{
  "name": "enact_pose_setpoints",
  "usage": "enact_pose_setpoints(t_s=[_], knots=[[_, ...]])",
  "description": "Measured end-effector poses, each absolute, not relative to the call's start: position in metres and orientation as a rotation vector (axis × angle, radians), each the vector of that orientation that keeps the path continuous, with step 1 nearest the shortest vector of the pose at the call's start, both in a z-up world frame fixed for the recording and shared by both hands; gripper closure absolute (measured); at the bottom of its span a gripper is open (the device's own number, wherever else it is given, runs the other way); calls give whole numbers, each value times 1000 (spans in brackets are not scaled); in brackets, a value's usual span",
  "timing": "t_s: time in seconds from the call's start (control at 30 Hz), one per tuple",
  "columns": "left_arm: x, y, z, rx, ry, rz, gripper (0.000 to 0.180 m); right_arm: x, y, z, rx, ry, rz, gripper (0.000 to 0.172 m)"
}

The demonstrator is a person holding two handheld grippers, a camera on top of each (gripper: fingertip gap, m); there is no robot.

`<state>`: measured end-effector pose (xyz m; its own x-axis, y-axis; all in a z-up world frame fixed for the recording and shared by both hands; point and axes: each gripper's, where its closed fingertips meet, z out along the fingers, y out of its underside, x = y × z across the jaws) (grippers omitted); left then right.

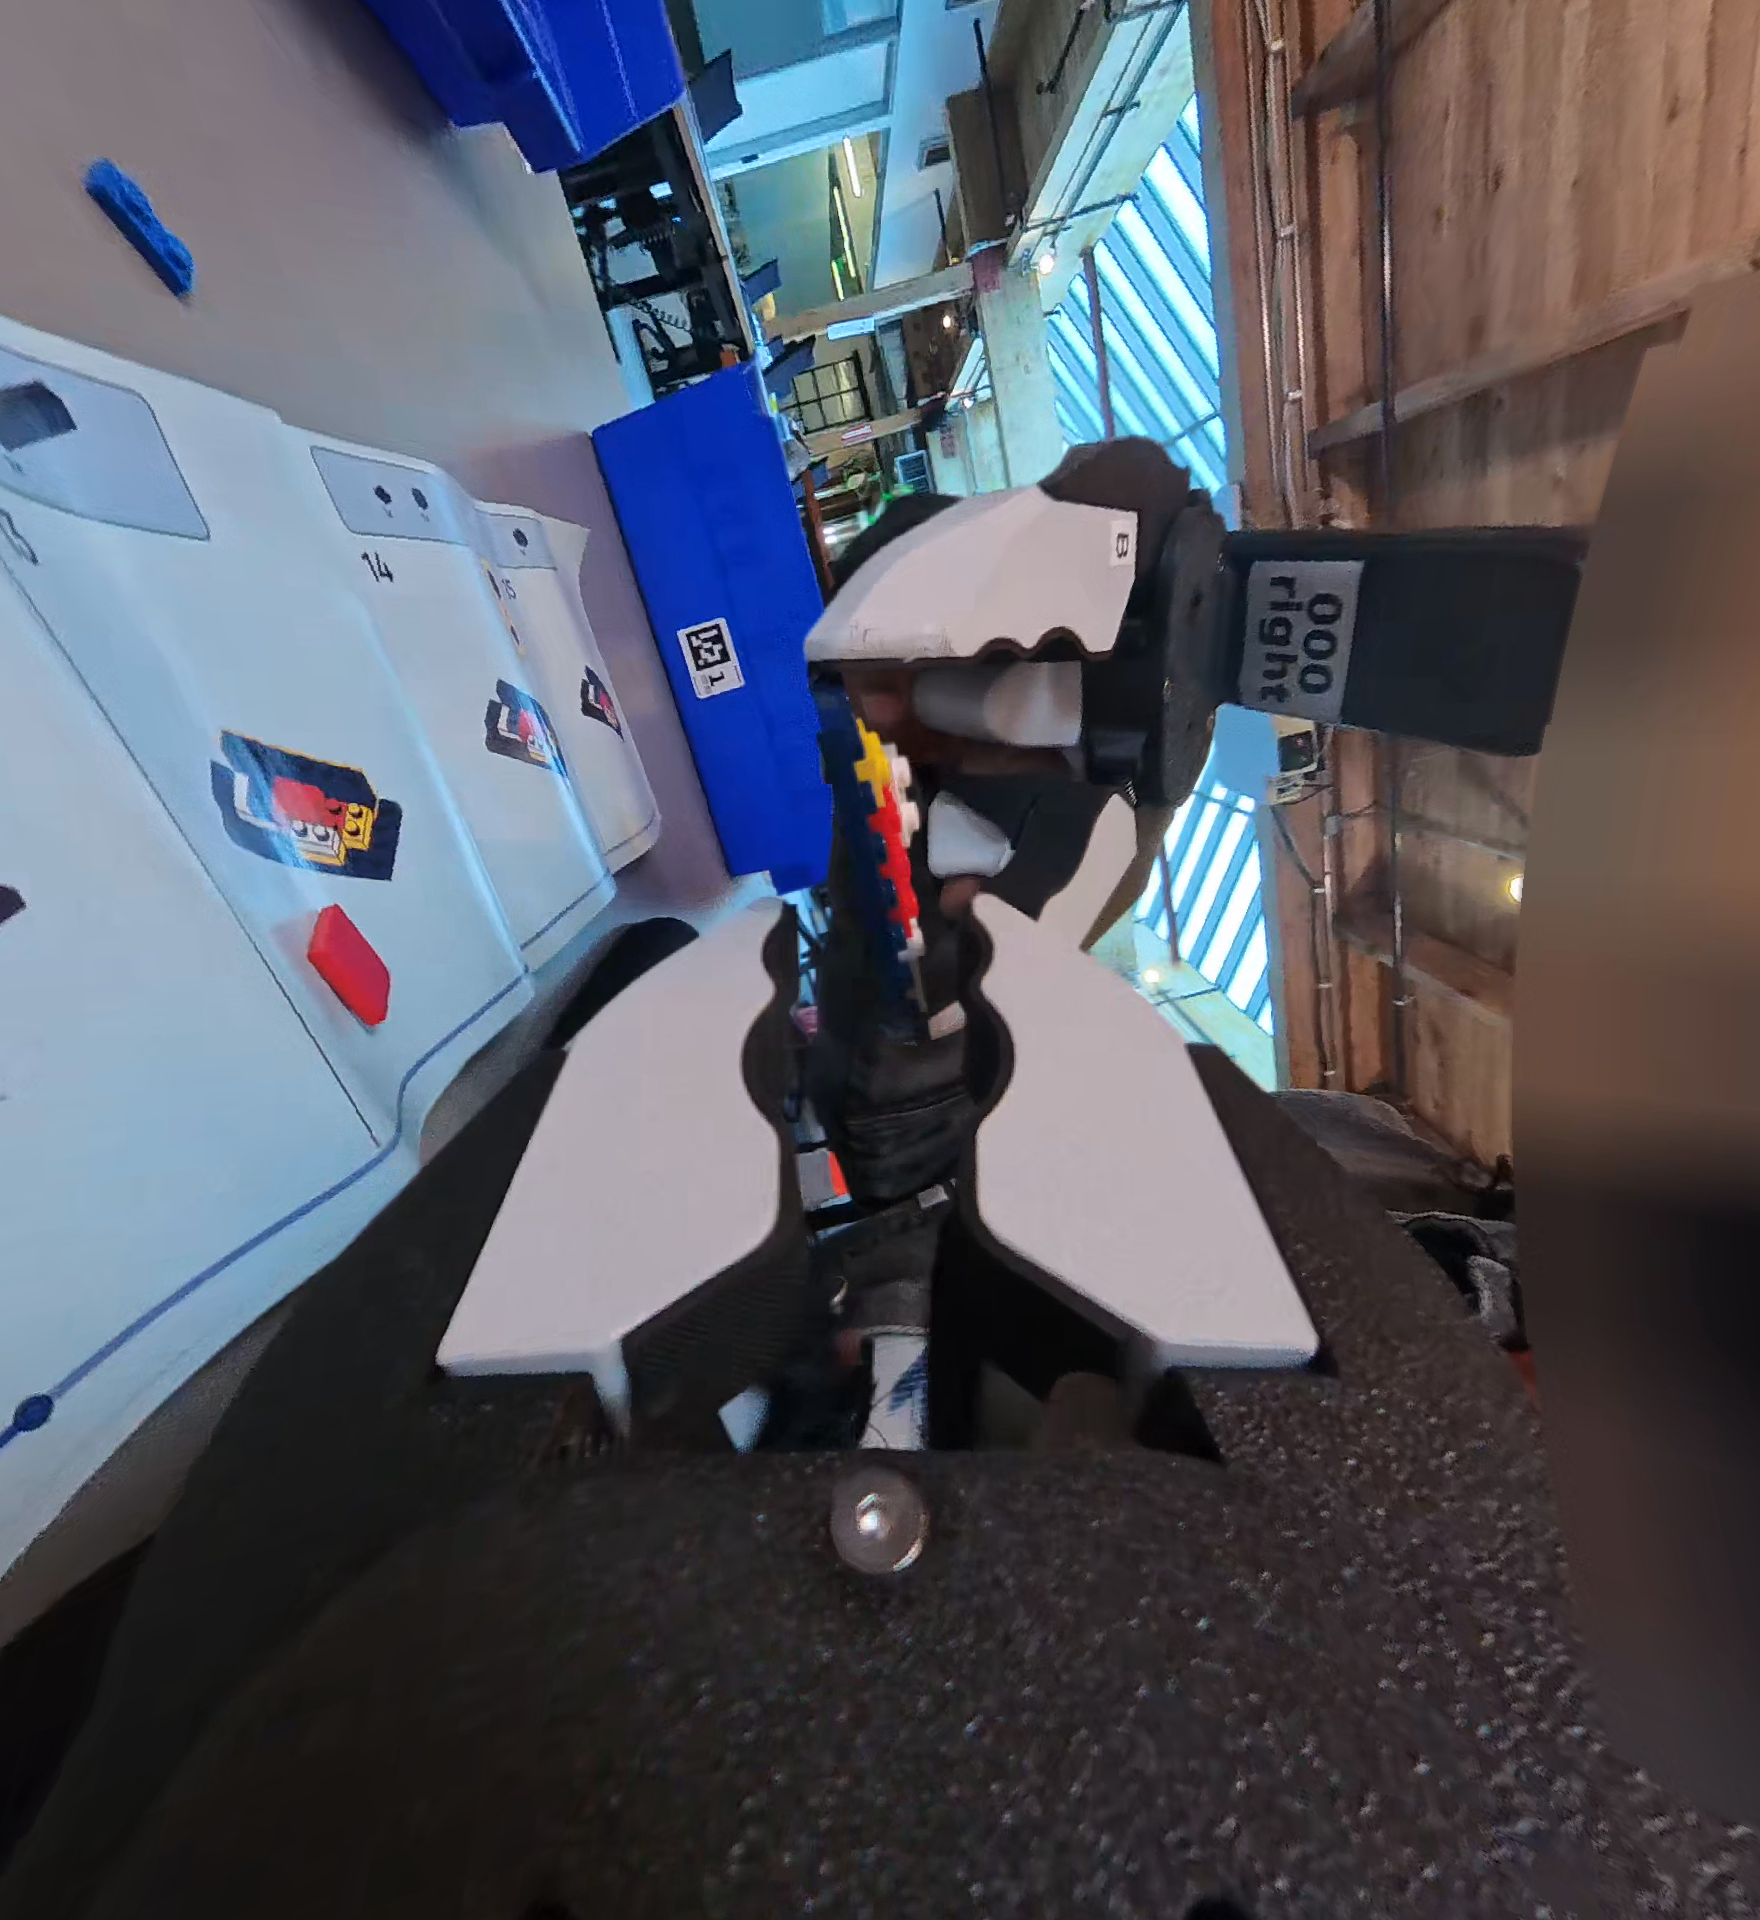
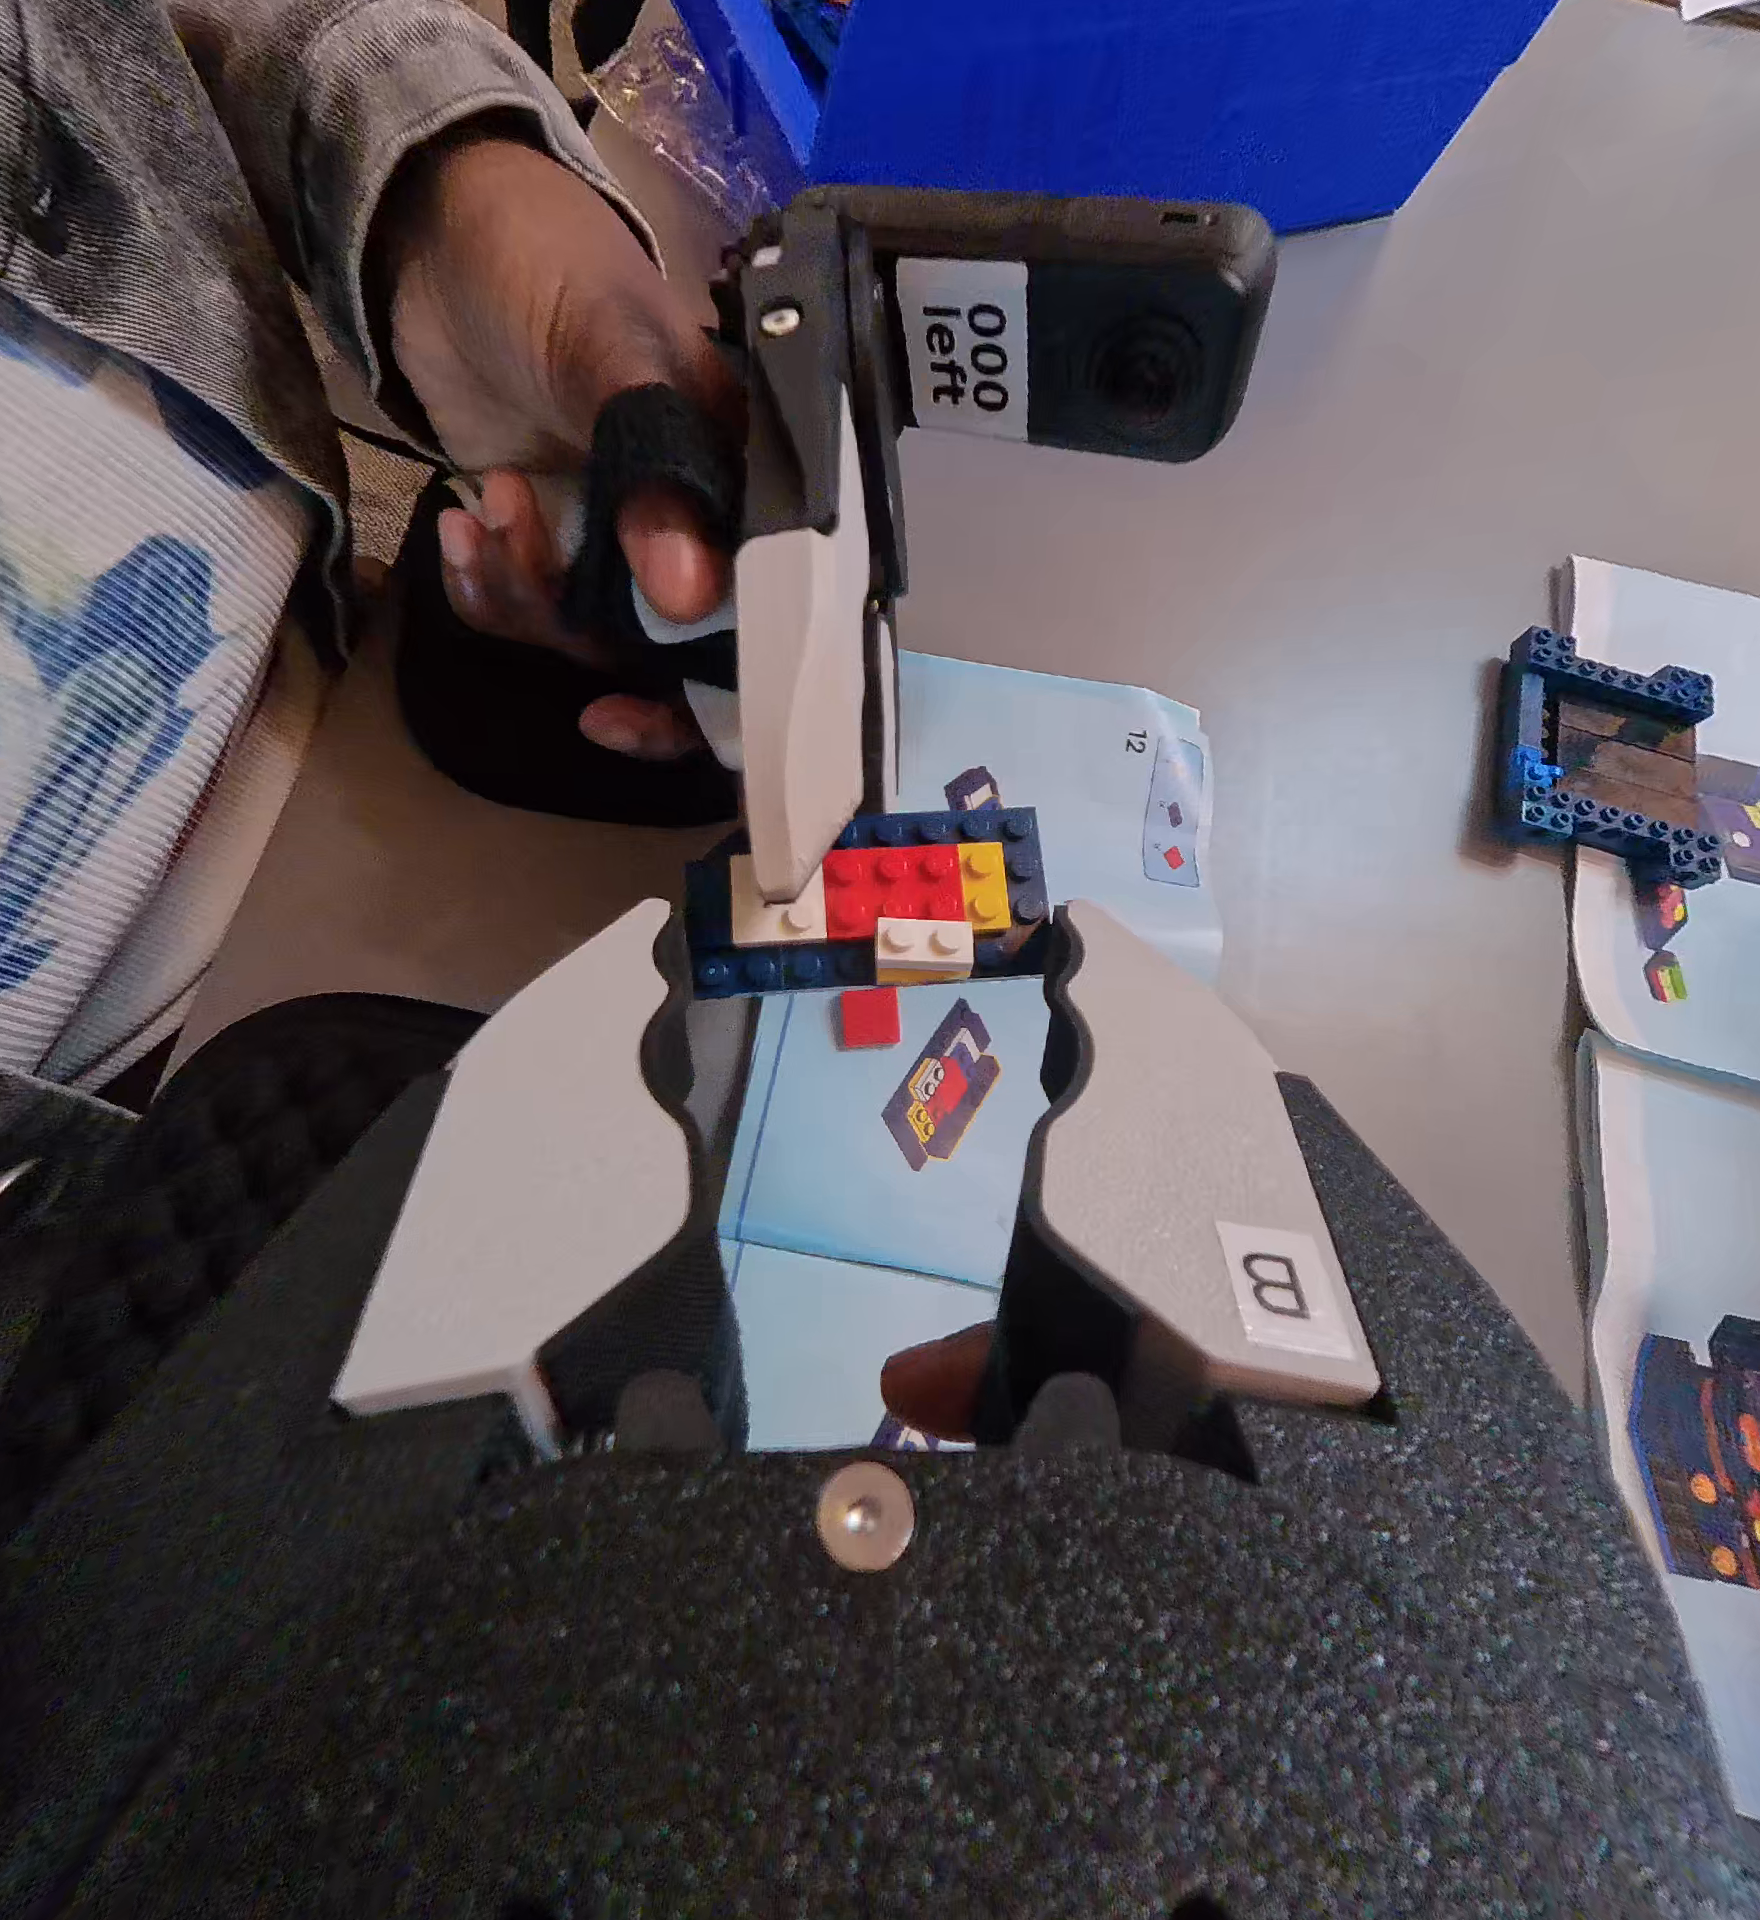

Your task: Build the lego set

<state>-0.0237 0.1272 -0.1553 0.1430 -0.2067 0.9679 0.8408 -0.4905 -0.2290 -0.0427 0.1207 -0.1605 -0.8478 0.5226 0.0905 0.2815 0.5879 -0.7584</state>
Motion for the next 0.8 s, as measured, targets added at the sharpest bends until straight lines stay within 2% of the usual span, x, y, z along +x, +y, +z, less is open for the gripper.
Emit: enact_pose_setpoints(t_s=[0.2, 0.43, 0.47, 0.53, 0.57, 0.63, 0.73, 0.8], knots=[[-20, 122, -152, -1521, -643, -1561, 170, -40, 114, -161, -656, -2505, 1173, 106], [-18, 120, -158, -1525, -694, -1588, 172, -38, 111, -163, -741, -2485, 1259, 105], [-18, 120, -159, -1535, -691, -1574, 172, -38, 110, -162, -791, -2475, 1315, 102], [-20, 119, -158, -1542, -685, -1557, 173, -35, 110, -160, -953, -2457, 1444, 80], [-22, 118, -158, -1551, -681, -1545, 173, -35, 113, -158, -1058, -2410, 1510, 77], [-25, 115, -160, -1570, -687, -1529, 173, -38, 120, -150, -1296, -2233, 1703, 87], [-26, 111, -164, -1612, -689, -1499, 173, -43, 123, -139, -1696, -1816, 2145, 123], [-25, 109, -164, -1627, -682, -1488, 173, -41, 116, -143, -1835, -1657, 2326, 132]])
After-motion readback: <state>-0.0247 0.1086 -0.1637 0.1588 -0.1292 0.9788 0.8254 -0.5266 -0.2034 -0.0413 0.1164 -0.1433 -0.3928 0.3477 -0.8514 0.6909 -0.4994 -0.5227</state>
